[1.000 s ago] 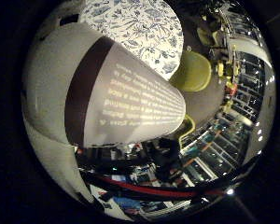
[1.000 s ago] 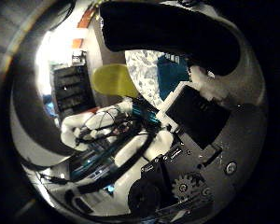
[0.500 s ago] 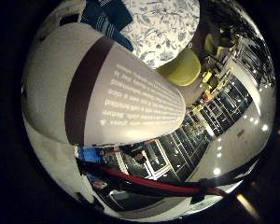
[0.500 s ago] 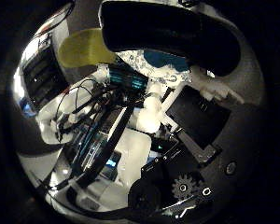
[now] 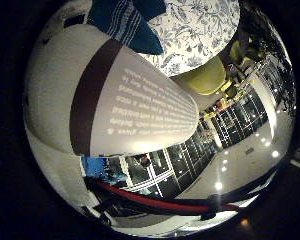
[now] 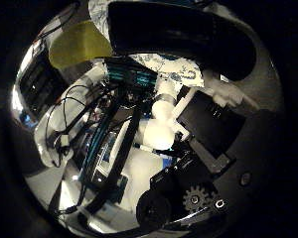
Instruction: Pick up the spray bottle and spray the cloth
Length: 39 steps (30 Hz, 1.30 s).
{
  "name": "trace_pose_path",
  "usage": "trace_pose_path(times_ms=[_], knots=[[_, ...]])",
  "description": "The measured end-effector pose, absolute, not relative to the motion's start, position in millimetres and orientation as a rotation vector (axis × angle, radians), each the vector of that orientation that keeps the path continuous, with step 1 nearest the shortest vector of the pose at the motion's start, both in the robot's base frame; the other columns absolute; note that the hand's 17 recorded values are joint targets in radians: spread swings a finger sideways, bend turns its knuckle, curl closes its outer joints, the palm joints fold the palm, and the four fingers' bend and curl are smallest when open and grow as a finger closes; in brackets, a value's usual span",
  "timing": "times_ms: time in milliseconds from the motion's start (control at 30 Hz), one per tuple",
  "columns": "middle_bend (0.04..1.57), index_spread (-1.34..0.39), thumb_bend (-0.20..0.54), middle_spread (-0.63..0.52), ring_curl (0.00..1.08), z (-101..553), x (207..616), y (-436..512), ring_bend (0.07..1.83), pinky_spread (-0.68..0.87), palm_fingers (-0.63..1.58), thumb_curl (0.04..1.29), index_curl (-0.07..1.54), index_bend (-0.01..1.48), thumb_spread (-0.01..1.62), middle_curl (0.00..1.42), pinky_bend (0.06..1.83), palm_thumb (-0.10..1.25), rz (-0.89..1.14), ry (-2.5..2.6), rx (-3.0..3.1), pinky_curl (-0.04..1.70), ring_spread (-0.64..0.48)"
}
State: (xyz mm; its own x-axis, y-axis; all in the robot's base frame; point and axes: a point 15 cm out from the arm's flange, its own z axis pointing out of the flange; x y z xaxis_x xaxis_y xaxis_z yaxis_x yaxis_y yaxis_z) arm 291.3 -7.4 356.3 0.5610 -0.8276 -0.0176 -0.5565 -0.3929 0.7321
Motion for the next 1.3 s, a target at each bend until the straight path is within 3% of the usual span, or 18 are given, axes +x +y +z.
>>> trace_pose_path(times_ms=[633, 1067, 1300], knots=[[1.39, -0.22, -0.018, -0.08, 0.84, 393, 303, 116, 1.33, -0.17, 1.12, 0.89, 0.78, 1.13, 0.66, 0.69, 1.02, 1.07, -0.852, -1.220, 2.594, 1.47, -0.24], [1.39, -0.21, -0.019, -0.08, 0.84, 472, 344, 251, 1.33, -0.16, 1.12, 0.92, 0.78, 1.15, 0.53, 0.70, 0.98, 1.11, -1.400, -1.297, 3.116, 1.49, -0.23], [1.39, -0.21, -0.021, -0.08, 0.84, 415, 380, 278, 1.33, -0.16, 1.12, 0.93, 0.78, 1.16, 0.43, 0.70, 0.97, 1.11, -1.555, -1.399, 3.264, 1.48, -0.22]])
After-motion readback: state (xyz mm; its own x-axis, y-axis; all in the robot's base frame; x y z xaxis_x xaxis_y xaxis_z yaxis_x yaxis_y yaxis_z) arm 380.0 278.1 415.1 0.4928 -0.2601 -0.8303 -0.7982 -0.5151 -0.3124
